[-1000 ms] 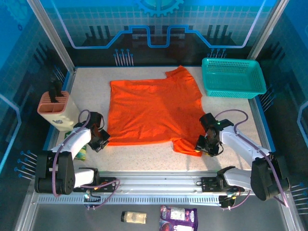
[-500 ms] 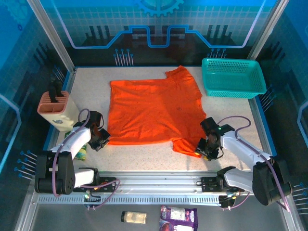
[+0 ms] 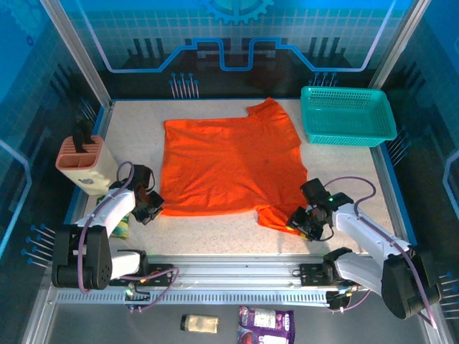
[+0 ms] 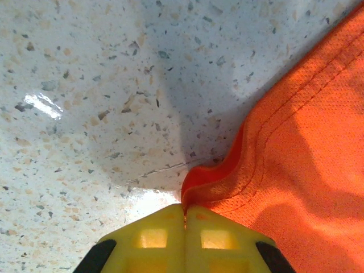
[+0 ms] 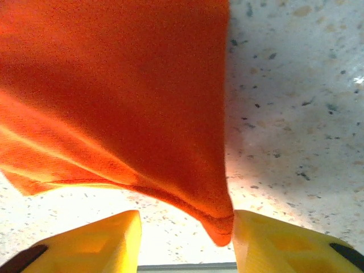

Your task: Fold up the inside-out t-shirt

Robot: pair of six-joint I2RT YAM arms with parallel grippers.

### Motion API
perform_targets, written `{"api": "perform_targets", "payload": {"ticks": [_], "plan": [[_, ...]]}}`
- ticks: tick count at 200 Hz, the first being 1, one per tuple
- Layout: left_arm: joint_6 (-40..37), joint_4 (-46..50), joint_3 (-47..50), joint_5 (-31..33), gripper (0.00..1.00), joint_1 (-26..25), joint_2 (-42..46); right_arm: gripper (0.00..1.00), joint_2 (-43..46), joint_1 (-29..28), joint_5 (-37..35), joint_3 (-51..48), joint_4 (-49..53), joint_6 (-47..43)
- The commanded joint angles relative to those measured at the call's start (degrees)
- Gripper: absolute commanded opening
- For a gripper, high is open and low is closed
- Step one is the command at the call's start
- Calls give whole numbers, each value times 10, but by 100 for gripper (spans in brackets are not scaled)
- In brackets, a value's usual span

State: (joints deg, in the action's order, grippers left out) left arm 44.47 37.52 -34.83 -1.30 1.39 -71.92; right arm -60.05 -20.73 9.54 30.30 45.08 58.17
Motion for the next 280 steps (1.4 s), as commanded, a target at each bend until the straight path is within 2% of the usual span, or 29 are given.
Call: {"api": "perform_targets", "payload": {"ticks": [1, 31, 52, 97, 125, 167, 201, 240, 280], "plan": [[-11, 21, -16, -9, 5, 5, -1, 44, 25, -10, 10, -6, -5, 17], [-11, 24, -18, -9, 5, 5, 4, 38, 46, -10, 0, -4, 3, 19], [-12, 29, -20, -8, 5, 5, 5, 29, 47, -10, 2, -3, 6, 19], [-6, 38, -21, -1, 4, 6, 38, 0, 63, -10, -5, 11, 38, 4], [8, 50, -16, -2, 3, 15, 83, 0, 110, -12, -12, 23, 93, -4], [8, 89, -27, 2, 3, 25, 135, 0, 216, -13, 20, 31, 139, 1], [9, 116, -41, 3, 3, 26, 167, 0, 251, -14, 29, 66, 195, -12], [-5, 113, -57, -11, 4, 25, 179, 0, 221, -13, 7, 125, 183, -38], [-36, 87, -97, -28, 4, 26, 122, 0, 100, -6, -17, 194, 127, -91]]}}
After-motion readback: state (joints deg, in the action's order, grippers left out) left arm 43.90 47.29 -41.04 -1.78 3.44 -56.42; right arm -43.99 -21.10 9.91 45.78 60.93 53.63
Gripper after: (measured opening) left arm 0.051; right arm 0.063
